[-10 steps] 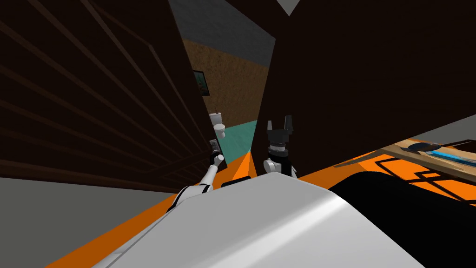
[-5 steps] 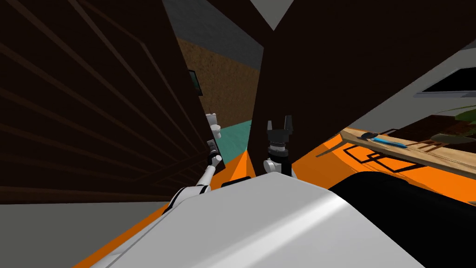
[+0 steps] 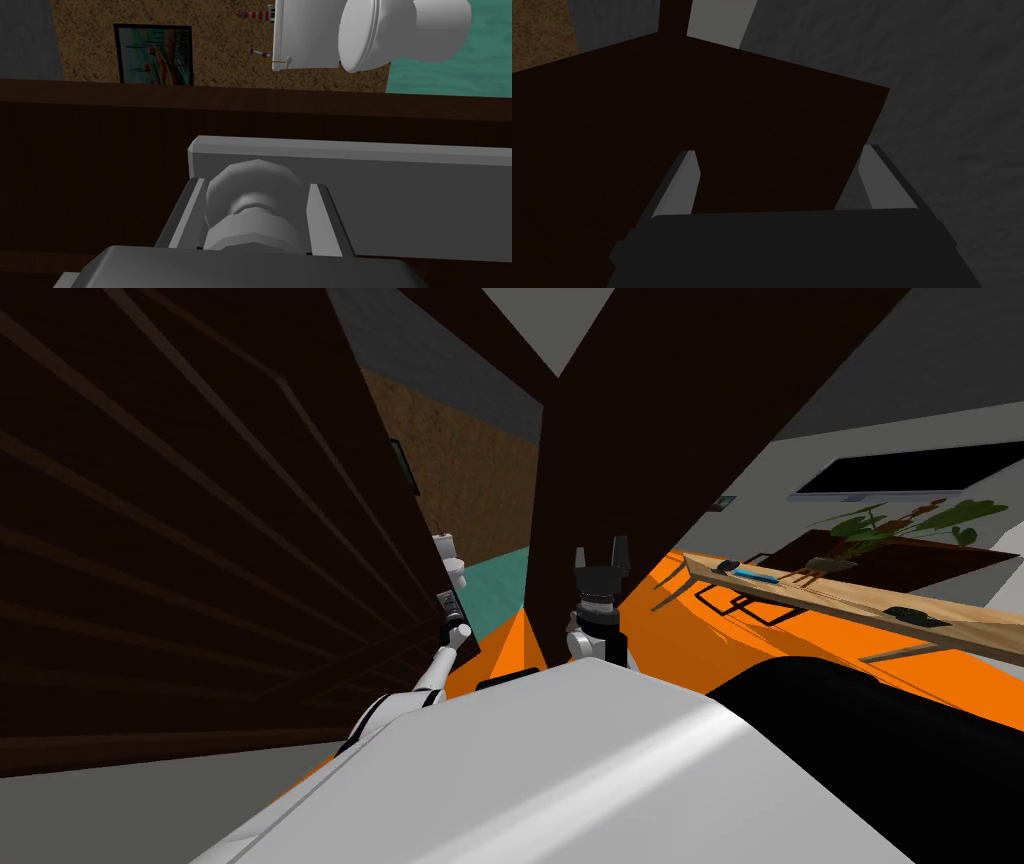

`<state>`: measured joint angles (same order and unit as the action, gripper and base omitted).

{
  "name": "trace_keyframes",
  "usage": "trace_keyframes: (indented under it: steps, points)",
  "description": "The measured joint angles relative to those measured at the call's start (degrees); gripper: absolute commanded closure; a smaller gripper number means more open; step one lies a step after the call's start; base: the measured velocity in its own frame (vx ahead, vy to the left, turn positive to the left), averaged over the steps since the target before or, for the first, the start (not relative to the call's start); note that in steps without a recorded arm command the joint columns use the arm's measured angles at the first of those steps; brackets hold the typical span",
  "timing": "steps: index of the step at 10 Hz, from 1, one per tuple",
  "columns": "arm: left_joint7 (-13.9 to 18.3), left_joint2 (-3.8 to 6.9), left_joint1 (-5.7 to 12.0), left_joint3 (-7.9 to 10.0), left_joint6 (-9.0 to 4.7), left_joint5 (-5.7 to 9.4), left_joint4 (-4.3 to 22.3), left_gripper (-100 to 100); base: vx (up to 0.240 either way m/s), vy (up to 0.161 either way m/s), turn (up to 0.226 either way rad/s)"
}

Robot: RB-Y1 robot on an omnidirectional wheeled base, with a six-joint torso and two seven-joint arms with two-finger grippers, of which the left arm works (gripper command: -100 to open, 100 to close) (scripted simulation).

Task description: Pull the door open

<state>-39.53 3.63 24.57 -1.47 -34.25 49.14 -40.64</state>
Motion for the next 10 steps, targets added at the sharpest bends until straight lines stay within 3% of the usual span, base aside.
trace_keyframes:
  steps: [2, 3, 5, 7, 9, 10]
  points:
    - [1.94, 1.22, 0.25, -1.03, 0.51, -0.28, 0.27, 100, -0.057, -0.081, -0.280]
    - [2.92, 2.19, -0.23, -1.30, 1.03, -0.30, -0.41, -100, -0.048, -0.144, -0.070]
    - [1.95, 2.63, -0.92, -0.43, 1.48, 0.94, -1.74, -100, -0.099, -0.181, 0.046]
    - [1.49, 3.05, -1.05, 0.00, 1.03, 2.01, -1.49, -100, -0.151, -0.135, 0.079]
    - [1.40, 3.81, -0.55, 0.53, 0.16, 3.46, -0.27, -100, -0.216, -0.060, 0.140]
    - [0.33, 4.00, -0.90, 1.39, 0.57, 4.51, -1.34, -100, -0.218, -0.004, 0.146]
